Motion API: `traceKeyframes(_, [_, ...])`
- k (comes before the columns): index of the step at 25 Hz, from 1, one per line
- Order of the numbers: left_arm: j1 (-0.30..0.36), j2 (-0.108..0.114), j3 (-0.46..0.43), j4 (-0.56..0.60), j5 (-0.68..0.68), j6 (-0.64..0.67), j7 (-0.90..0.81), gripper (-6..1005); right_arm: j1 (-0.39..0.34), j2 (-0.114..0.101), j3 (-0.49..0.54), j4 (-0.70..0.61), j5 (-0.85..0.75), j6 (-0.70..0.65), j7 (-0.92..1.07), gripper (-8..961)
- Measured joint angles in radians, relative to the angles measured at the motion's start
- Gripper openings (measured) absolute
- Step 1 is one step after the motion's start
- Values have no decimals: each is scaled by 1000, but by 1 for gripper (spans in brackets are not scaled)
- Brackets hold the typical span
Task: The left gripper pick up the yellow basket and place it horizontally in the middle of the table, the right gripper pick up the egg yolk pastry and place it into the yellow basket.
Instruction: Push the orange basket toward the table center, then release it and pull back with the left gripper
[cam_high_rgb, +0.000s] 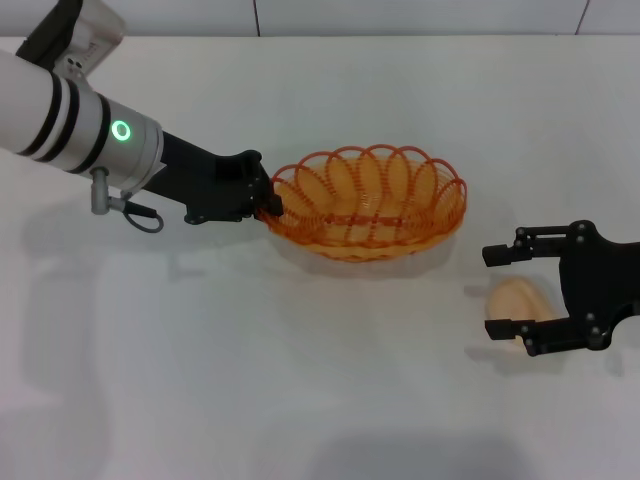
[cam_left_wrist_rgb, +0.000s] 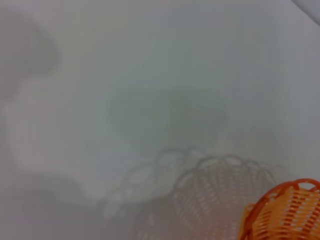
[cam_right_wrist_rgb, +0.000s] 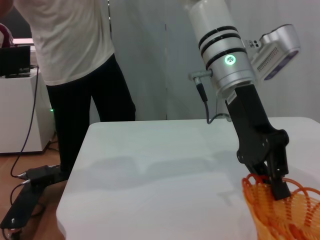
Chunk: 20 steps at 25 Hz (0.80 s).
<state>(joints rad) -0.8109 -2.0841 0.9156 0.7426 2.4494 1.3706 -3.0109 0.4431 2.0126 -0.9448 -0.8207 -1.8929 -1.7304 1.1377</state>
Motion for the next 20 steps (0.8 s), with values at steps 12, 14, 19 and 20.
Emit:
traceKeyframes(12, [8,8,9,-25,-9,18,4,185,5,0,-1,-4,0,-8,-4,724])
traceKeyframes(14, [9,8,13,-25,-9,24,7,254,6,0,0,-4,0,-10,-4,724])
traceKeyframes(19, [5,16,17,-12,-7,49,21,446,6,0,0,-4,0,-12,-4,723])
traceKeyframes(20, [4,22,17,-12,-7,54,26,487,6,0,1,-4,0,-12,-4,723])
